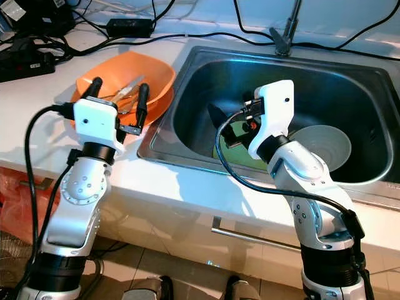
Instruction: Kitchen organization
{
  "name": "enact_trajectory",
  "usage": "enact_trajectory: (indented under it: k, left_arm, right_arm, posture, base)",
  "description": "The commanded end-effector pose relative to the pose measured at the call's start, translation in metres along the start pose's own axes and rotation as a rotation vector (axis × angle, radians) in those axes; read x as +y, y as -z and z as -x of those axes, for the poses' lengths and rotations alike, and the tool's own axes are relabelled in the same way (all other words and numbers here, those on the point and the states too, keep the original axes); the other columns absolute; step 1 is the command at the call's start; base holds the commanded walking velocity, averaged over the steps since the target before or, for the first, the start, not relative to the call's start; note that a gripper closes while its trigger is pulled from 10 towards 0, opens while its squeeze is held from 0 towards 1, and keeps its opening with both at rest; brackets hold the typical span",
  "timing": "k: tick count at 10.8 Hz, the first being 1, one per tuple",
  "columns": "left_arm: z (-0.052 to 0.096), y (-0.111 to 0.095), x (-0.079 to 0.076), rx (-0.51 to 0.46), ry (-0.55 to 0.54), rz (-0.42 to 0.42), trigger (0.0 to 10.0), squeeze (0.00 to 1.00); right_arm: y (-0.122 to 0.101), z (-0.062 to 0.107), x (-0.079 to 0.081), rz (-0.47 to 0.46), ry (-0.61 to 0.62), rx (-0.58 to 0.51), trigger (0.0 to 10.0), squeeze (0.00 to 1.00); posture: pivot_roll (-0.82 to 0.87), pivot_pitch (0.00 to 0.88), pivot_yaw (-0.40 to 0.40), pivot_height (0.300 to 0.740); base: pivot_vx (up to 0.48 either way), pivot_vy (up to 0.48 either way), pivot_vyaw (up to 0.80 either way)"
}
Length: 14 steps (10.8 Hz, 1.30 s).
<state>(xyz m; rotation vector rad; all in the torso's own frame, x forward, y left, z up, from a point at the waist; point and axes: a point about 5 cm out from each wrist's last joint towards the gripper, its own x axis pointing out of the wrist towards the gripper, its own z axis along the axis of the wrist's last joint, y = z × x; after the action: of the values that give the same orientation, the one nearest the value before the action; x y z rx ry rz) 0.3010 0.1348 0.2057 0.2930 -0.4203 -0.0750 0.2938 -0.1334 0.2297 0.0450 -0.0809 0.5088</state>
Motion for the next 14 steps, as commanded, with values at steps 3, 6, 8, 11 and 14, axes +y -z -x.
enact_trajectory:
  k: [3,6,8,11,14]
  left_arm:
    - [-0.008,-0.009,0.002,-0.039,-0.009,-0.017,10.0,0.0]
    - [-0.012,-0.017,0.001,-0.059,-0.003,-0.006,10.0,0.0]
    - [-0.013,-0.017,0.001,-0.057,0.002,-0.004,10.0,0.0]
    - [-0.009,-0.019,-0.004,-0.047,0.036,-0.004,10.0,0.0]
    - [-0.011,-0.029,-0.008,-0.074,0.061,-0.004,10.0,0.0]
  right_arm:
    - [-0.004,0.001,0.002,0.01,-0.01,-0.005,10.0,0.0]
    - [-0.001,0.006,0.008,-0.018,-0.078,0.022,10.0,0.0]
    - [0.001,0.015,0.014,-0.05,-0.207,0.058,10.0,0.0]
    - [0.0,0.017,0.011,-0.02,-0.228,0.079,10.0,0.0]
    - [0.002,0.017,0.013,-0.014,-0.24,0.085,10.0,0.0]
  posture:
    - [0.0,0.149,0.023,0.74]
    - [0.0,0.147,0.029,0.74]
    - [-0.01,0.144,0.029,0.74]
    - [0.0,0.138,0.03,0.74]
    - [0.0,0.139,0.031,0.74]
  base:
    - [0.0,0.0,0.0]
    - [0.0,0.0,0.0]
    - [0.0,0.0,0.0]
    - [0.0,0.0,0.0]
    - [0.0,0.0,0.0]
